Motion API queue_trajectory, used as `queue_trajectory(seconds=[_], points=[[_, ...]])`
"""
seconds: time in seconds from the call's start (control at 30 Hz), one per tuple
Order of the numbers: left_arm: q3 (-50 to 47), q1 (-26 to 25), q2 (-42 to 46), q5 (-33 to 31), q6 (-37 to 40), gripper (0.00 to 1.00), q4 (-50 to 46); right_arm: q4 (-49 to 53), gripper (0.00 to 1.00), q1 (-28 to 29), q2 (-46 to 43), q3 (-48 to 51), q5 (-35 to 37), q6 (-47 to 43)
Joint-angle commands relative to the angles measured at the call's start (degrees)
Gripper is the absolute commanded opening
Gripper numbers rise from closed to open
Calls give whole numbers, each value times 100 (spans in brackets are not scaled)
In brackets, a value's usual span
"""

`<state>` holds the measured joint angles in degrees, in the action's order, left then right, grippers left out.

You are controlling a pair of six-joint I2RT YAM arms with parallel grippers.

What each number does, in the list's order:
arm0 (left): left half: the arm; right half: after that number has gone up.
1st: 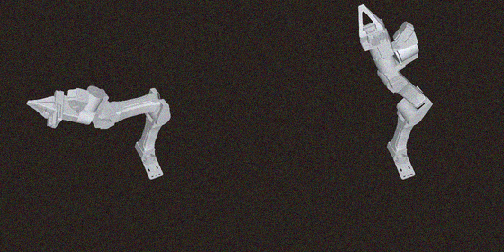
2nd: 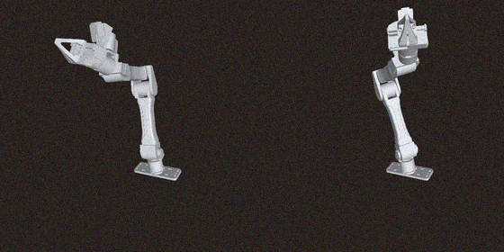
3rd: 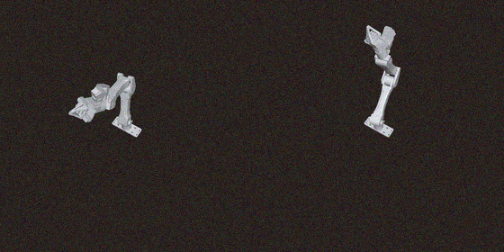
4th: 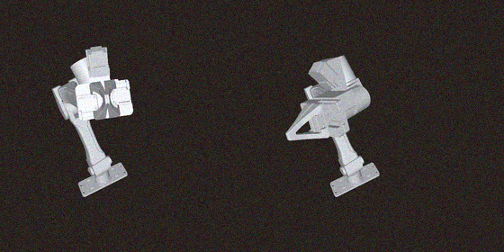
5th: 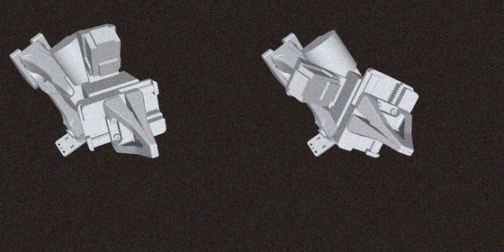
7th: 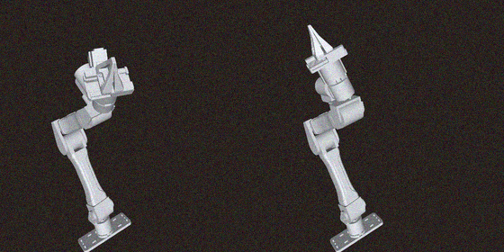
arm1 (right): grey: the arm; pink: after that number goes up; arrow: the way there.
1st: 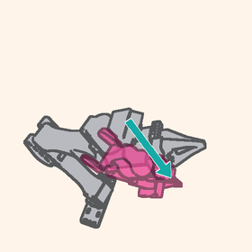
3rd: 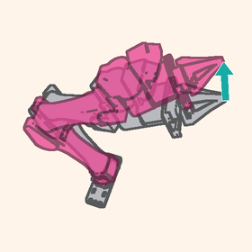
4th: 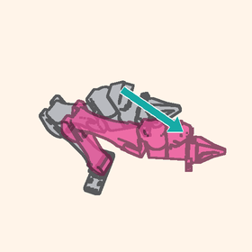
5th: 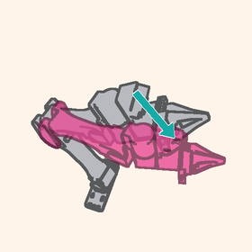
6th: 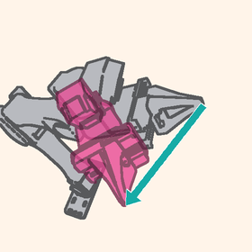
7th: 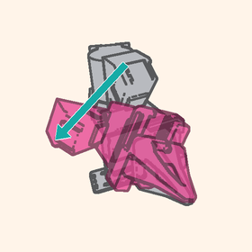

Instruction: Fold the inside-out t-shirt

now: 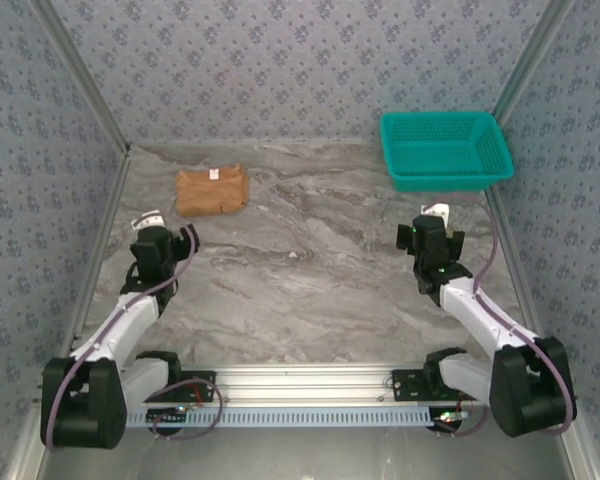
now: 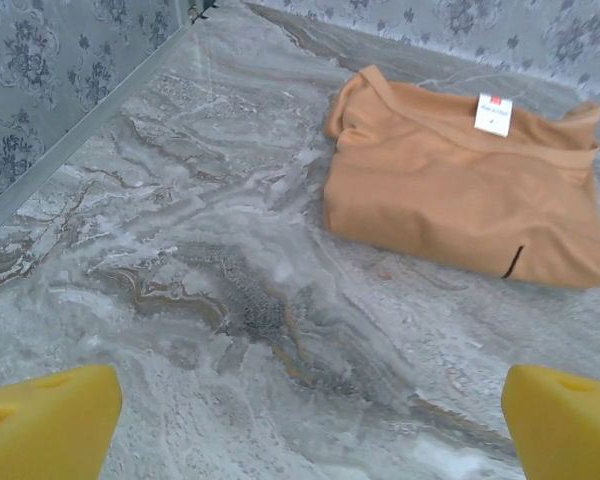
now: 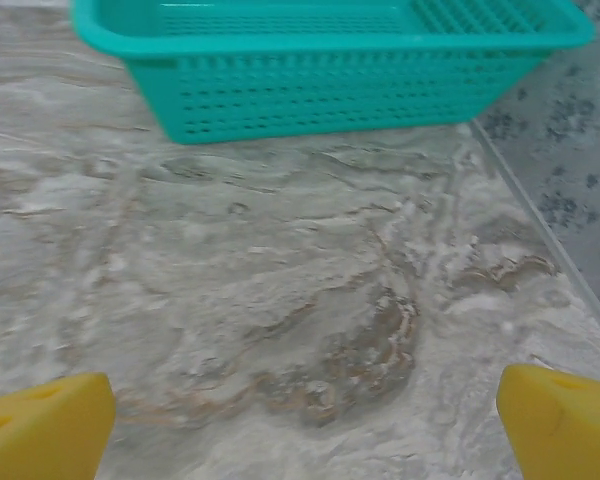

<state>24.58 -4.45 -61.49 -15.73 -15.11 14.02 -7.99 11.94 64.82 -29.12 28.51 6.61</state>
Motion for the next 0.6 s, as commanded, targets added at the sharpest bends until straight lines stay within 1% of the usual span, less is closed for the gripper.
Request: queue_trajectory(seconds=[0.0,0.03,0.07,0.1,0.13,0.17,0.2,0.23,0.27,0.3,0.33,0.37,0.4,0.43,0.47,0.5,0.53,0.57], points=[[-100,33,-665,24,649,98,1467,-2052,100,-194,414,588,-152,-469],[-9,42,-957,47,742,98,1523,-2576,100,-250,615,775,-252,-555],[157,48,-1157,65,821,98,1326,-2951,100,-304,812,888,-322,-584],[228,49,-1406,77,962,98,1416,-3326,100,-364,1038,977,-402,-615],[203,49,-1637,62,1098,98,1688,-3664,100,-409,1249,1036,-483,-742],[136,64,-1792,62,1181,98,2006,-3826,100,-430,1344,998,-372,-941],[219,70,-1835,116,1231,98,1829,-3700,100,-433,1350,975,-495,-776],[243,90,-1876,192,1286,98,1906,-3843,100,-495,1428,1001,-620,-796],[257,102,-1927,225,1325,98,1934,-4145,100,-557,1552,1067,-667,-781],[299,158,-1959,377,1338,98,1906,-4438,100,-721,1700,1141,-872,-822],[350,240,-1988,524,1309,98,1834,-4606,100,-887,1890,1205,-1103,-589],[359,306,-2006,611,1292,98,1859,-4992,100,-995,2046,1286,-1330,-676],[318,348,-2021,694,1303,98,1981,-5035,100,-1056,2134,1313,-1495,-593],[155,409,-2138,804,1301,98,2444,-5066,100,-1084,2265,1300,-1434,-399],[-12,460,-2314,939,1304,98,2872,-5316,100,-1113,2415,1295,-1430,-575],[-139,495,-2550,1009,1300,98,3312,-5249,100,-1138,2402,1262,-1466,-598],[-157,488,-2696,1048,1348,98,3500,-4802,100,-1149,2275,1162,-1545,-432],[-103,495,-2630,1077,1335,98,3226,-4614,100,-1159,2274,1090,-1520,-337]])
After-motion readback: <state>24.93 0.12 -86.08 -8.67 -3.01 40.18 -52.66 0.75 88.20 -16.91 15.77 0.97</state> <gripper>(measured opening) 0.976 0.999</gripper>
